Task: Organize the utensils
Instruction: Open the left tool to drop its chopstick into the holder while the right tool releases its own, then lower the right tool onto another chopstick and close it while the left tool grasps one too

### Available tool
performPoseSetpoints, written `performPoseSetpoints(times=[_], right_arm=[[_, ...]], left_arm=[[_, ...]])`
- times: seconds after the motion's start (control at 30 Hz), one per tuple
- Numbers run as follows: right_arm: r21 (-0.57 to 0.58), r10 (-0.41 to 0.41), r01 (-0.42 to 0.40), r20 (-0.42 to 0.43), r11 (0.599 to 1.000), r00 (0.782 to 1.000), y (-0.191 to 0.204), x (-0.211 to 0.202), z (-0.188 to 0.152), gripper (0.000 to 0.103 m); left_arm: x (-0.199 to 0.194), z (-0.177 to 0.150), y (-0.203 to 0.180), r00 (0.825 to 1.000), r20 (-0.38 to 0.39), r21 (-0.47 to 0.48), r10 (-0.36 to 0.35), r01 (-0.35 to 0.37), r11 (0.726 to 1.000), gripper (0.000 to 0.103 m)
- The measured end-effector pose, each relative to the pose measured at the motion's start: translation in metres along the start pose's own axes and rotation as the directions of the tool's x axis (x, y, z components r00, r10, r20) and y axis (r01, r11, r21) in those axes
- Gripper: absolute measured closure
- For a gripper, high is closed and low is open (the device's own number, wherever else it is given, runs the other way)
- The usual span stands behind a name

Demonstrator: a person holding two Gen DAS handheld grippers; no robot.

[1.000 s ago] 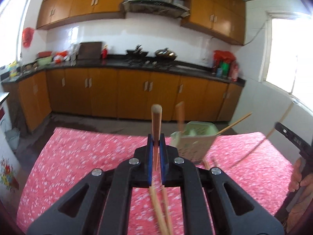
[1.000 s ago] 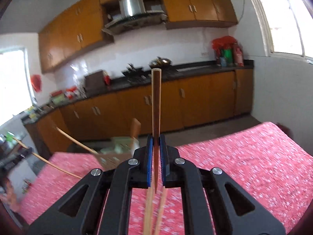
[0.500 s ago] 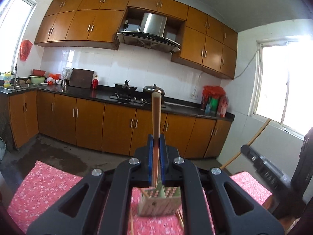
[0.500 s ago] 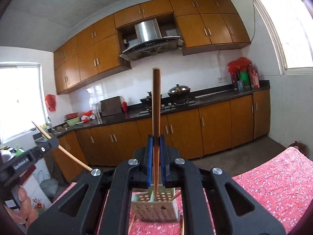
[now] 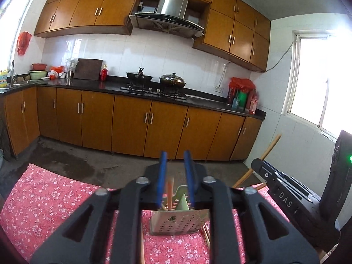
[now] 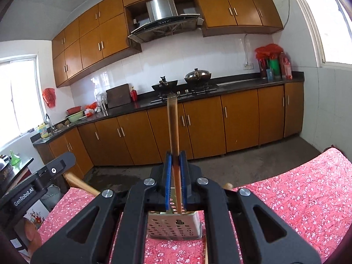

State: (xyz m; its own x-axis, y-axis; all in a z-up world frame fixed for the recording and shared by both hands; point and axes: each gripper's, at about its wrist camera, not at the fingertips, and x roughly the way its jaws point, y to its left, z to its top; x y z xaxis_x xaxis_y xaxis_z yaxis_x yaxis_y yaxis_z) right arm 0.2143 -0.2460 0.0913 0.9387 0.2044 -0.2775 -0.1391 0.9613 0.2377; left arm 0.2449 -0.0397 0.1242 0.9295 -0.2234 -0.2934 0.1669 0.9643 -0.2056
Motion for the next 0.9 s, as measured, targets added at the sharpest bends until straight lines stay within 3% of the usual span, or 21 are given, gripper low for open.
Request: performPoseSetpoints(times=[0.1, 0.2, 0.3, 0.4, 0.47, 0.57, 0.7, 0.77, 0.9], right_arm=[[0.002, 0.000, 0.000, 0.010, 1.000, 1.000, -0.003, -0.007, 0.006, 0.093], [0.007, -0.014, 0.013, 0.048, 1.000, 0.999, -0.008, -0.025, 0.015, 0.080], [0.027, -0.062, 0.060, 0.072, 0.998, 0.995, -0.023, -0.047, 0.018, 0.078], [0.068, -0.129, 0.127, 0.032, 0.990, 0.991, -0.050, -0.060, 0.009, 0.078], [0.075, -0.177, 0.181, -0.066, 0.981, 0.982, -0.073, -0.056, -0.010, 0.078], [0.051, -0.198, 0.216, -0.244, 0.975, 0.949, -0.094, -0.035, -0.056, 0.078], [0.069, -0.111, 0.158, -0.449, 0.985, 0.887, -0.101, -0.011, -0.123, 0.078], [0.067, -0.077, 0.130, -0.517, 0.989, 0.853, -0.095, -0.004, -0.156, 0.080], [0.034, -0.068, 0.105, -0.569, 0.994, 0.820, -0.080, 0.001, -0.188, 0.080]], left_arm=[[-0.011, 0.002, 0.004, 1.000, 0.018, -0.007, 0.007, -0.007, 1.000, 0.075], [-0.033, 0.007, 0.013, 0.998, 0.051, -0.032, 0.026, -0.024, 0.999, 0.069], [-0.056, 0.008, 0.027, 0.994, 0.078, -0.054, 0.073, -0.069, 0.996, 0.067], [-0.079, -0.002, 0.049, 0.986, 0.074, -0.063, 0.151, -0.146, 0.987, 0.065], [-0.088, -0.018, 0.068, 0.977, 0.044, -0.060, 0.208, -0.205, 0.977, 0.064], [-0.082, -0.052, 0.095, 0.964, -0.051, -0.040, 0.261, -0.263, 0.964, 0.064], [-0.061, -0.107, 0.114, 0.941, -0.234, -0.025, 0.244, -0.257, 0.966, 0.065], [-0.052, -0.138, 0.116, 0.926, -0.317, -0.040, 0.205, -0.229, 0.973, 0.067], [-0.039, -0.179, 0.111, 0.897, -0.422, -0.067, 0.134, -0.178, 0.982, 0.073]])
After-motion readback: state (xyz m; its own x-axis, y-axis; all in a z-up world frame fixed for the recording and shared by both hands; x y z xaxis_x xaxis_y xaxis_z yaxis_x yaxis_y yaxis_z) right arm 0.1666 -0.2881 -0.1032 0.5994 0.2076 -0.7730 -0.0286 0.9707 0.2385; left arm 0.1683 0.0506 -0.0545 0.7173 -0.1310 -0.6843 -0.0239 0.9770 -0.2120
